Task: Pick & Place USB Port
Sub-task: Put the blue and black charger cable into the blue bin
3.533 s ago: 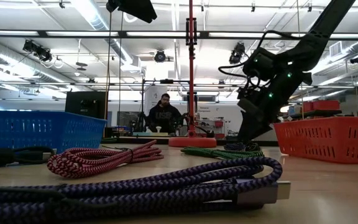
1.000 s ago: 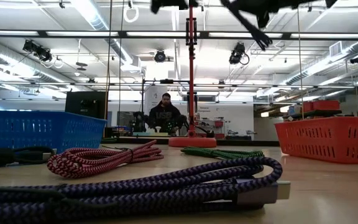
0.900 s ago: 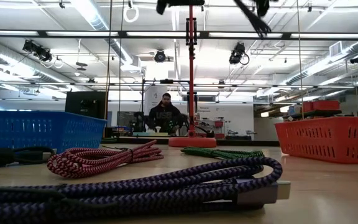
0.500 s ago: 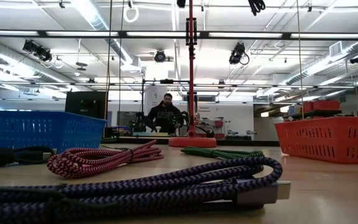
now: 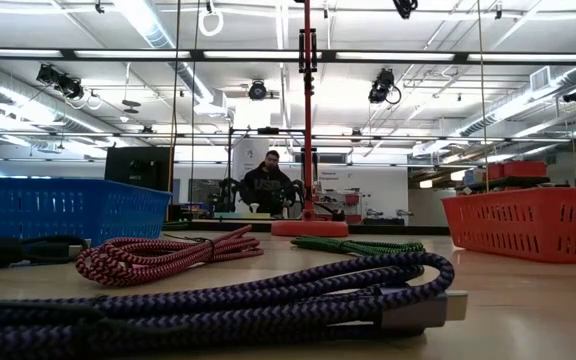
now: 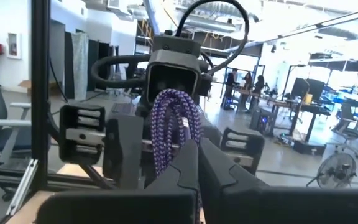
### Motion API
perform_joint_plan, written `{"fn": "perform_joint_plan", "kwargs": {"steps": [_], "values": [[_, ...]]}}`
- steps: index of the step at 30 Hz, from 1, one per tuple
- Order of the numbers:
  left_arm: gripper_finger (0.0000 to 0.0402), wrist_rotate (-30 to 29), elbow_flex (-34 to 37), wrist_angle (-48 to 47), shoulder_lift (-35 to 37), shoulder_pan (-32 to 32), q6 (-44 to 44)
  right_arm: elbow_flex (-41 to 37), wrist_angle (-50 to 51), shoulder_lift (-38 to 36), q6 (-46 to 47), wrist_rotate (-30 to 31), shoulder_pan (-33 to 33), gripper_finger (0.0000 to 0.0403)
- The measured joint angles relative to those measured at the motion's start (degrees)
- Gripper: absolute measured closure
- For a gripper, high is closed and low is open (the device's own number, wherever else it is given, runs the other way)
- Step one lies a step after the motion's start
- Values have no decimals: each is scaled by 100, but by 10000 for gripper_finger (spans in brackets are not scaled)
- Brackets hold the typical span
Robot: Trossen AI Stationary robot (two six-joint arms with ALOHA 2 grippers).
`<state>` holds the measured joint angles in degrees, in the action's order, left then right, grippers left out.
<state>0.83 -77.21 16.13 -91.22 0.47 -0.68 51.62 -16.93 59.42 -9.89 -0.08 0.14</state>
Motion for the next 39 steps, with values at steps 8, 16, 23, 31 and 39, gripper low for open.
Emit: {"fn": "perform_joint_plan", "kwargs": {"steps": [8,16,23,31,39], "values": [[278,-276,0,-47,0,11,142,86,14,1,18,-79,-35,403],[278,-293,0,-17,0,32,141,90,-130,214,79,-85,-98,403],[282,-318,0,13,0,33,143,92,-310,376,79,-89,-98,403],[383,-516,0,-31,0,31,204,92,-284,384,80,-75,-98,403],[383,-1128,-11,-761,23,-51,102,90,-112,337,37,477,-94,398]]}}
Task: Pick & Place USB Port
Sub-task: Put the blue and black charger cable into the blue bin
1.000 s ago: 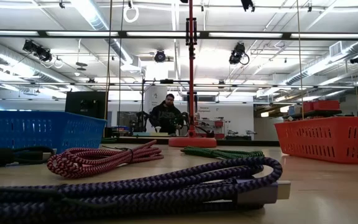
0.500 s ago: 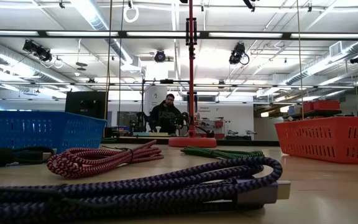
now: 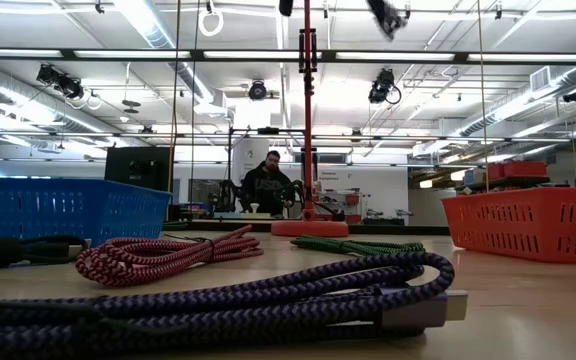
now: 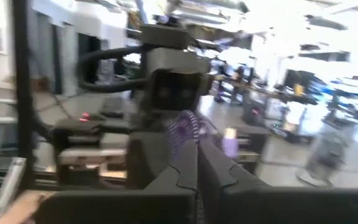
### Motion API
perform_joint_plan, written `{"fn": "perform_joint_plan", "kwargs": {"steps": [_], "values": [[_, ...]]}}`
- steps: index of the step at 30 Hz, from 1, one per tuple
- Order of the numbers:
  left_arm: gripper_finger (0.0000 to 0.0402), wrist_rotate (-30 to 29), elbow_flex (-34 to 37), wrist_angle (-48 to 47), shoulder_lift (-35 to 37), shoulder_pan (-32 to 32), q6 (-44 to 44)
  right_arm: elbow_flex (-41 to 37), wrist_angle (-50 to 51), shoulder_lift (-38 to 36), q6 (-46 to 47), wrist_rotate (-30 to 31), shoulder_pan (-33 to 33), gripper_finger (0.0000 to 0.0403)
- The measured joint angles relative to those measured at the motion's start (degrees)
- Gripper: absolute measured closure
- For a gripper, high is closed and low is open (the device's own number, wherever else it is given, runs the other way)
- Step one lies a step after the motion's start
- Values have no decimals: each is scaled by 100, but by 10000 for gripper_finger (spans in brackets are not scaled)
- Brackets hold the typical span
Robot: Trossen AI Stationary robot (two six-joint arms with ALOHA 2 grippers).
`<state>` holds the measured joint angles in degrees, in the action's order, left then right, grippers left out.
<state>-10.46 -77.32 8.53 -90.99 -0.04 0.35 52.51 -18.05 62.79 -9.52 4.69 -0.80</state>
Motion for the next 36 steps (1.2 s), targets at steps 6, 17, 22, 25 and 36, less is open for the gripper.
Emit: {"fn": "perform_joint_plan", "kwargs": {"steps": [6,17,22,25,36], "values": [[383,-896,13,-1026,13,-306,-152,2,475,-266,-171,605,-1,372],[383,-3020,10,-4581,596,-1278,-2122,0,2317,-1061,3,1605,0,351],[383,-3791,-2,-6488,978,-2128,-4279,0,2983,-1188,151,1997,0,352],[383,-4004,9,-7584,1040,-2671,-5779,0,3210,-1190,160,2268,0,352],[383,-3404,11,-9543,795,-3784,-9633,0,3244,-1190,173,2279,0,352]]}}
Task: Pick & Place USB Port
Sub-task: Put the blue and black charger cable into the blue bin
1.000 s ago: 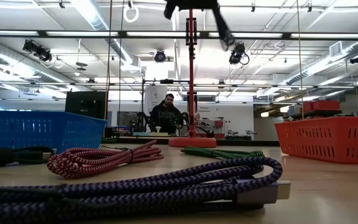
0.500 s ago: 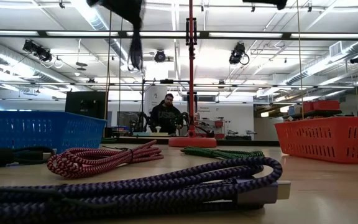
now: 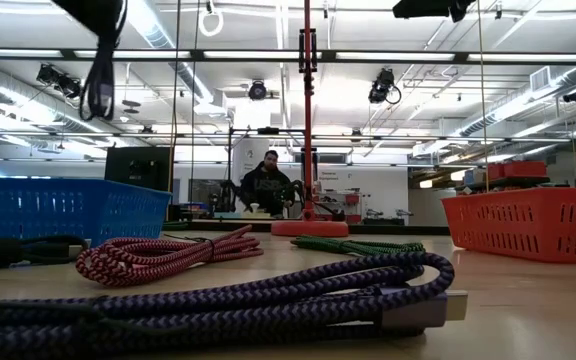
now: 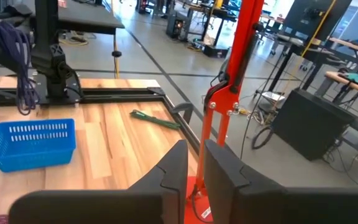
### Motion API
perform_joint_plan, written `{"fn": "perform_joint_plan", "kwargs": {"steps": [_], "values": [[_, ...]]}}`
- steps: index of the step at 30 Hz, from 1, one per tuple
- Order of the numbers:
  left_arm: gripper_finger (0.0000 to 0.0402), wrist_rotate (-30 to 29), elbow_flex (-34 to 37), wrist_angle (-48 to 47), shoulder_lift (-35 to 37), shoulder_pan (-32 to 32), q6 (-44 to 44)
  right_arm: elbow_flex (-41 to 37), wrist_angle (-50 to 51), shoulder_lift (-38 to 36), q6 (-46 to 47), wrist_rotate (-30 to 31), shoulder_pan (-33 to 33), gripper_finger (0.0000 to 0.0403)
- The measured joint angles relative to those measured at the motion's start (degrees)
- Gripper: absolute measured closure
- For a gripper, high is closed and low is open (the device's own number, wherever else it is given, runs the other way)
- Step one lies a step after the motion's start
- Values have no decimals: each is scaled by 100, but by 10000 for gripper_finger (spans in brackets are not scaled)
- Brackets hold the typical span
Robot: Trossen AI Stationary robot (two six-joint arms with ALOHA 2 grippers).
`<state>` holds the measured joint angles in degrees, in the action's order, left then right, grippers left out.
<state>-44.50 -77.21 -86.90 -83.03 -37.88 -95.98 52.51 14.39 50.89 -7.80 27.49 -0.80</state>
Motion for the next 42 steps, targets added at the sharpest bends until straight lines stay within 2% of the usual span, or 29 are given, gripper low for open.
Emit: {"fn": "perform_joint_plan", "kwargs": {"steps": [8,13,17,24,31,37,42], "values": [[383,1097,0,14,-447,222,-219,0,232,0,2,-4,0,352],[383,1273,0,205,-552,265,-212,0,384,0,94,-7,0,352],[383,1404,97,589,-552,418,159,0,498,2,114,-7,0,352],[383,2022,599,1089,-524,970,1031,-2,635,3,117,-7,0,352],[383,2227,1357,2109,-23,1638,2048,-2,709,4,147,-17,0,352],[384,2874,2061,2354,663,2196,2404,-7,763,3,173,-155,0,352],[384,3310,2720,3288,1316,2670,2838,-7,763,4,141,-151,0,352]]}}
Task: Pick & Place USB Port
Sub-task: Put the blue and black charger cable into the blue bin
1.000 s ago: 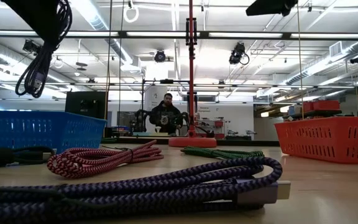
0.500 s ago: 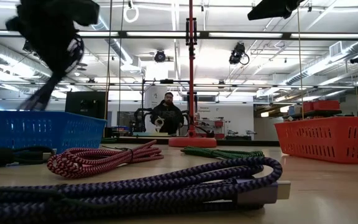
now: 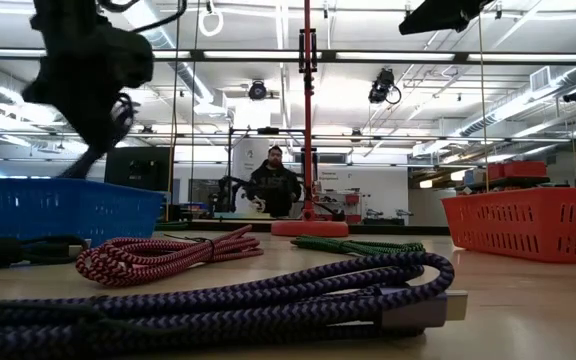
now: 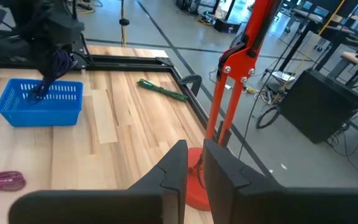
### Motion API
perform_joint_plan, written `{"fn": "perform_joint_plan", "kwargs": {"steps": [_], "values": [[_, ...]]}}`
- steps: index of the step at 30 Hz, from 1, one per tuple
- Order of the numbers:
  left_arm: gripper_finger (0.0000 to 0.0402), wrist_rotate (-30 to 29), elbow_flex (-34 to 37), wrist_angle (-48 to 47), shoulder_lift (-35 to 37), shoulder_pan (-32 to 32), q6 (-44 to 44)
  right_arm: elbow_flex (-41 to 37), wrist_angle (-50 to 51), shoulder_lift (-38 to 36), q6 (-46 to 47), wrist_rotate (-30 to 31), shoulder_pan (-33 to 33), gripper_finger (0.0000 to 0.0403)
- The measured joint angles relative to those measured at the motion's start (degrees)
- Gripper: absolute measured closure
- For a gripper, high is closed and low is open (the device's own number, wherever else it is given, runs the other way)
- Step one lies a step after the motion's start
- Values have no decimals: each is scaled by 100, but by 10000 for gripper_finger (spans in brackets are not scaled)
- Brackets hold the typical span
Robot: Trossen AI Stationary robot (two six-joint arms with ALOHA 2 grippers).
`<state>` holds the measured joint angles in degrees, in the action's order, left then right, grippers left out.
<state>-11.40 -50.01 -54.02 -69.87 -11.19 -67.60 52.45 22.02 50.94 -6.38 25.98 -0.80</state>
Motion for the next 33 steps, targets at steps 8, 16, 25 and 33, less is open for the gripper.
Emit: {"fn": "perform_joint_plan", "kwargs": {"steps": [8,16,25,33], "values": [[384,659,459,583,193,553,274,0,20,0,-7,4,0,352],[384,1083,778,1154,51,785,231,0,20,0,-10,9,0,352],[384,1111,832,1492,51,877,44,-143,34,0,-10,13,0,352],[384,1057,832,1897,51,877,-74,-463,-623,-1,-233,13,0,352]]}}
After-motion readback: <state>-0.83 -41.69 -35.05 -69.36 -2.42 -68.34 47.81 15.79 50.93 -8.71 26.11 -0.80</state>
